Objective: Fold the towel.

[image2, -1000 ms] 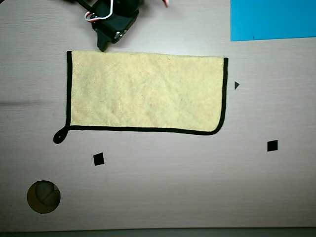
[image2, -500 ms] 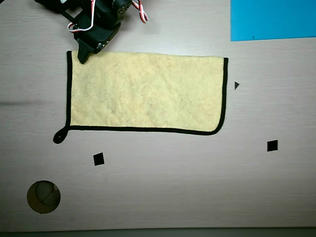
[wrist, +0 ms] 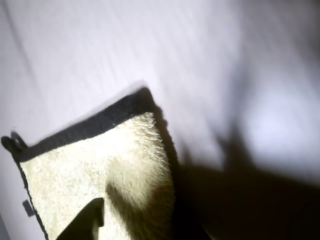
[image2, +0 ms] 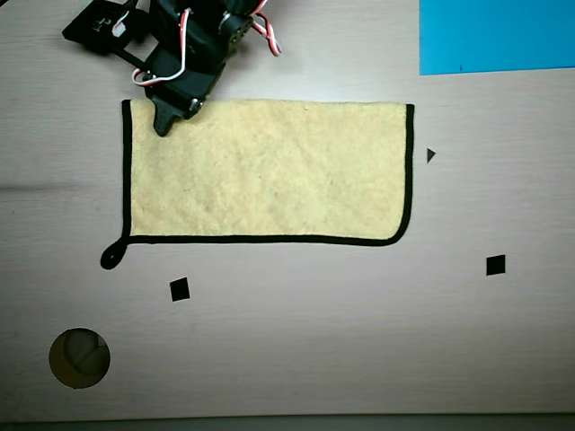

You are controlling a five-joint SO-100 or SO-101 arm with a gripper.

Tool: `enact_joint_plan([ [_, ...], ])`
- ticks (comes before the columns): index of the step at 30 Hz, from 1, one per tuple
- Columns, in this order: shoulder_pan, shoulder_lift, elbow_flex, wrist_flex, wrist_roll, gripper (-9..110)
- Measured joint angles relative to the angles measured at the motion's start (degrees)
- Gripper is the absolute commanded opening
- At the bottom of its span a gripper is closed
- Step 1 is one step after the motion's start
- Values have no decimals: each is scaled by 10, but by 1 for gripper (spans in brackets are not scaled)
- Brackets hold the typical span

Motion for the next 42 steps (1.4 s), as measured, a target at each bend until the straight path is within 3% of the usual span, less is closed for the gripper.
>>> enact_joint_plan([
  [6, -1, -4, 0, -25, -66, 0],
  [13, -1, -1, 1, -26, -109, 0],
  [24, -19, 161, 33, 11, -143, 0],
  [42, -128, 356, 37, 208, -284, 0],
])
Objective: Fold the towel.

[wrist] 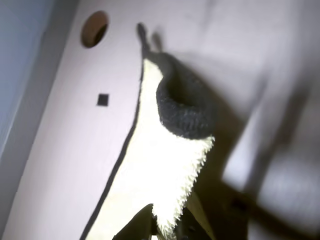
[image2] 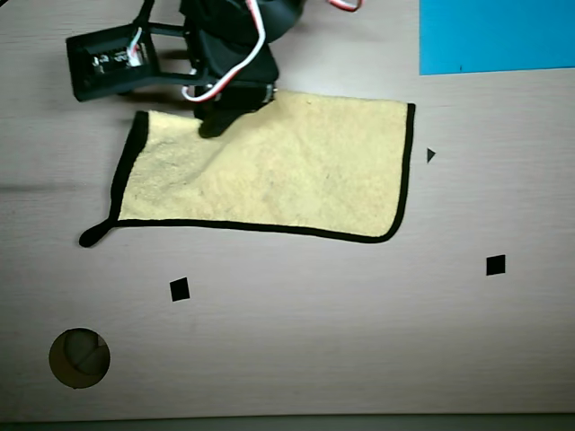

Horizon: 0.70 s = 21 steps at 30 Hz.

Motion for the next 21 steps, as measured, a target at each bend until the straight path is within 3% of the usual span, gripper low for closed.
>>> enact_joint_plan([
  [21, -145, 10, -69, 192, -51, 0],
])
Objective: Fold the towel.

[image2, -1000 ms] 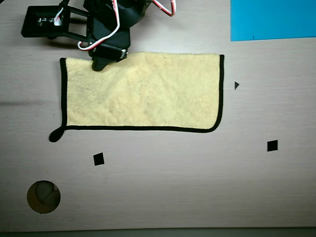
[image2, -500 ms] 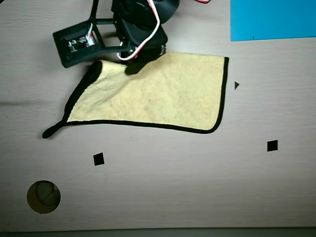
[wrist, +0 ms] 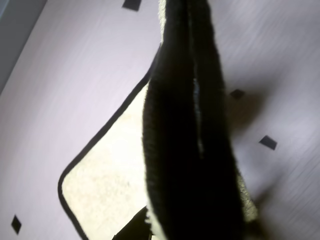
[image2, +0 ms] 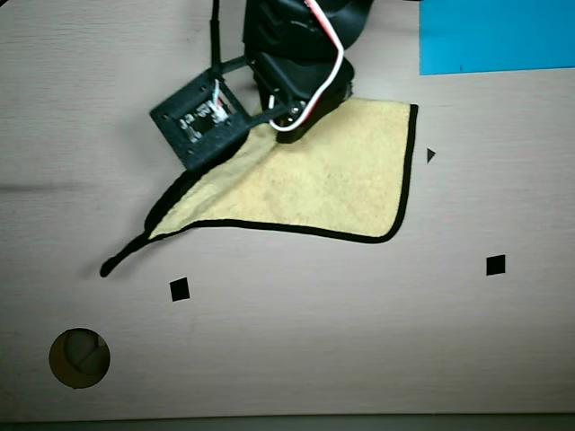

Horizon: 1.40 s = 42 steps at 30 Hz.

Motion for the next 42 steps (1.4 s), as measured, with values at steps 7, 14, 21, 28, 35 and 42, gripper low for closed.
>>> enact_joint_plan([
  [7, -69, -1, -51, 47, 40, 0],
  [14, -135, -1, -69, 83, 57, 0],
  [21, -171, -1, -59, 127, 39, 0],
  [28, -177, -11, 6, 110, 20, 0],
  [35, -196, -25, 60, 79, 53, 0],
  [42, -241, -25, 59, 79, 115, 0],
])
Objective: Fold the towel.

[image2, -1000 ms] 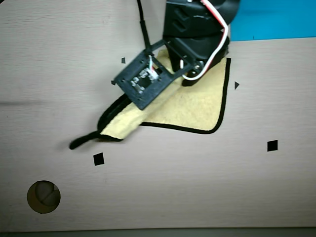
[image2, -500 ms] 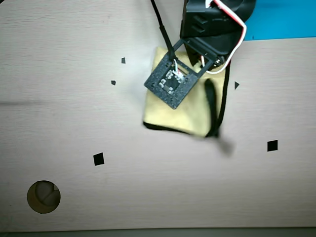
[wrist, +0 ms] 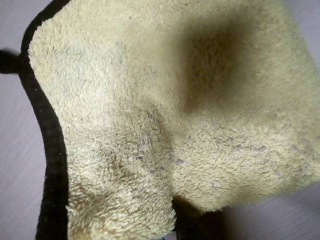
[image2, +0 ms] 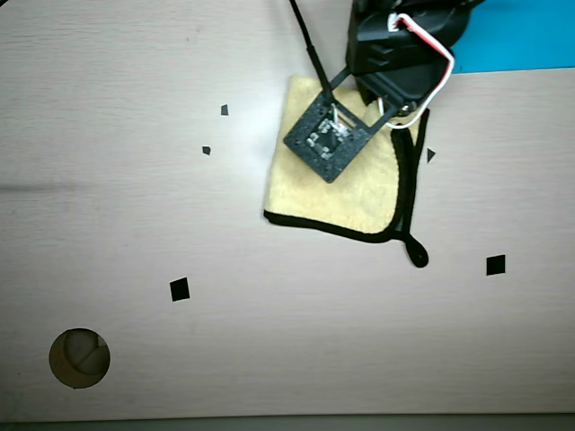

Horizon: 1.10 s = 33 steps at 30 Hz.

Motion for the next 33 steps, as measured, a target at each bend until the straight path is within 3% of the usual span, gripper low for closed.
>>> enact_joint_plan([
  [9, -17, 0, -21, 10, 22, 8],
  [17, -23, 0, -29, 107, 21, 15],
  [24, -46, 1, -112, 200, 56, 7],
  [33, -47, 2, -79, 163, 156, 1],
])
